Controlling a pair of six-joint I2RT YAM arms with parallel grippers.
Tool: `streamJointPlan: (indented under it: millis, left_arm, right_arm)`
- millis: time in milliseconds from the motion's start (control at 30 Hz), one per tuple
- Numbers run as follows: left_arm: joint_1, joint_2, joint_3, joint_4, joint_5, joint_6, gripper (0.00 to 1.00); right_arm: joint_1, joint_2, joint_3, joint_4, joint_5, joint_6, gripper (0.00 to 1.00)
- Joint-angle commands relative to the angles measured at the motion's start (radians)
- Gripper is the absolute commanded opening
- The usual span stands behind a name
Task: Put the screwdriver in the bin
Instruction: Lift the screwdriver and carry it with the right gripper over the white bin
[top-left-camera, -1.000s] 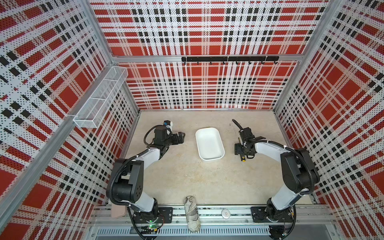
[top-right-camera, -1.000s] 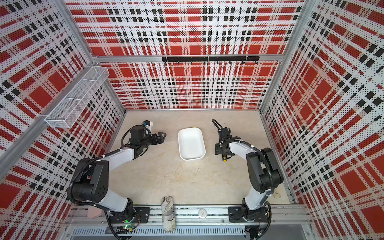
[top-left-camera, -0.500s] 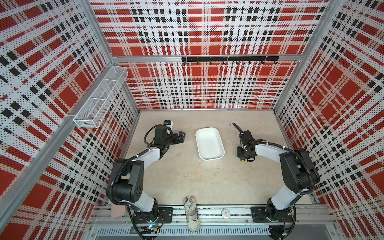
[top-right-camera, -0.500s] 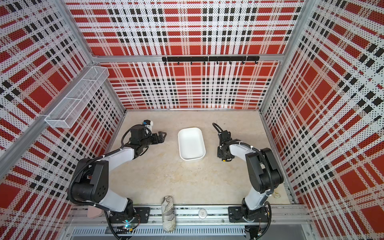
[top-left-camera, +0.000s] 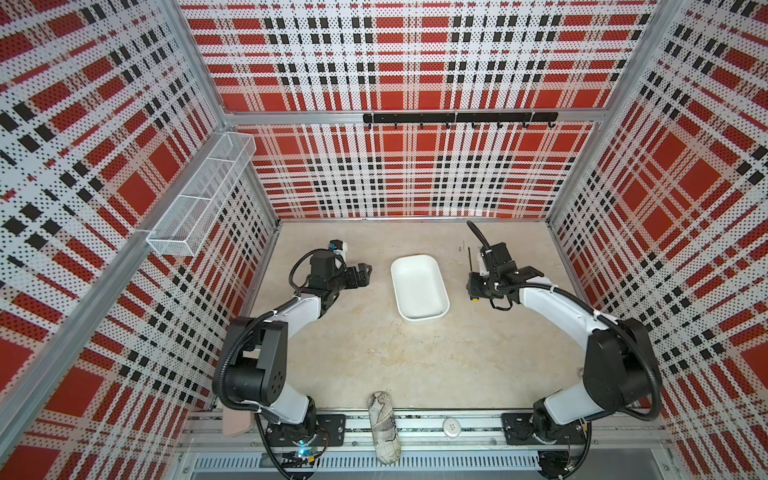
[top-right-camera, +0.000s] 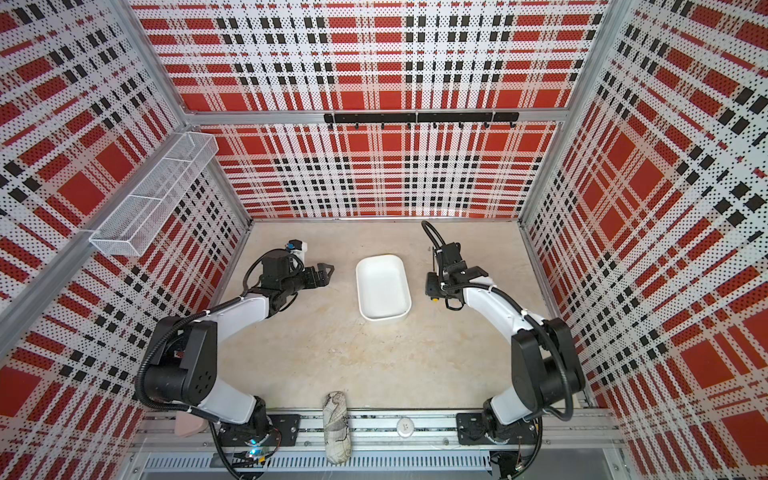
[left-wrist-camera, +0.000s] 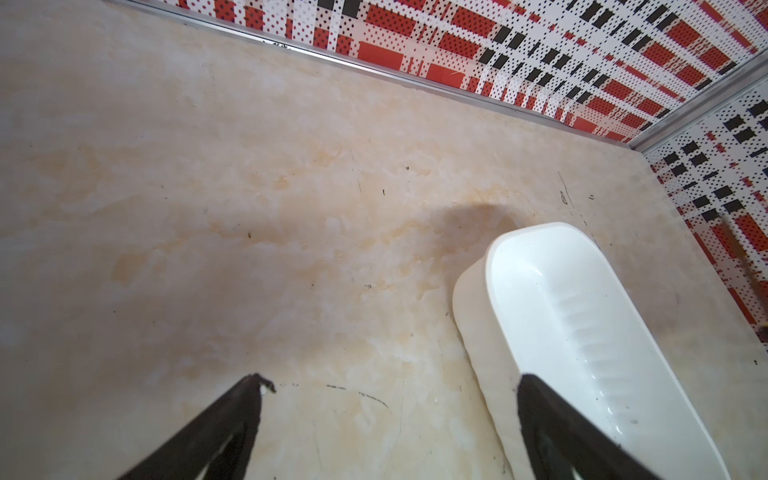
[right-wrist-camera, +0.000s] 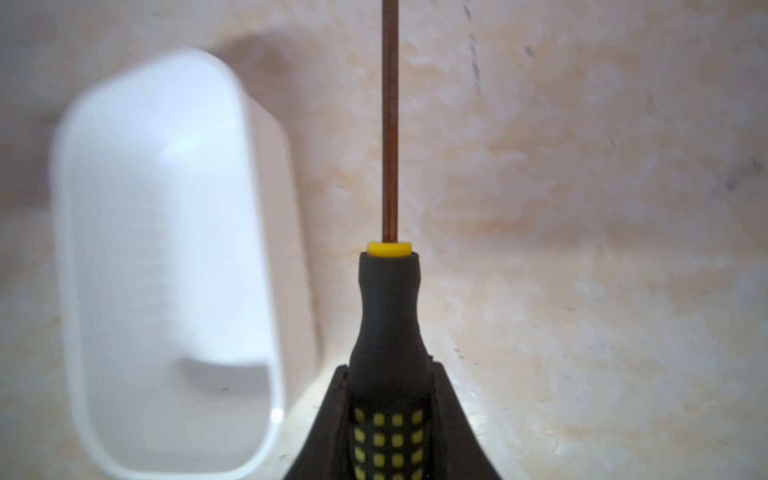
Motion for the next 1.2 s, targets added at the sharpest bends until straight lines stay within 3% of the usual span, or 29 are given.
streamJointPlan:
  millis: [0,133,333,633,1167]
  left_arm:
    - [0.002,-0.01,0.044,-0.015,0.02,0.023,0.98]
    - [0.002,-0.012,0.05,-0.021,0.017,0.034,0.98]
    - [0.011,-0.022,0.043,-0.027,-0.002,0.048,0.98]
    - [0.014,-0.02,0.038,-0.027,-0.001,0.05,0.98]
    - [0.017,-0.01,0.037,-0.033,-0.017,0.053,0.98]
  right_arm:
    - [0.088,-0.029,0.08,0.022,-0.021,0.093,0.0]
    - [0.219,0.05,0.181,0.053,0.033,0.152,0.0]
    - [0.321,0.263,0.353,-0.039,0.11,0.2,0.0]
    - [0.349,0.433,0.404,-0.077,0.13,0.225,0.0]
    - [0.357,0.557,0.389,-0.075,0.148,0.248,0.0]
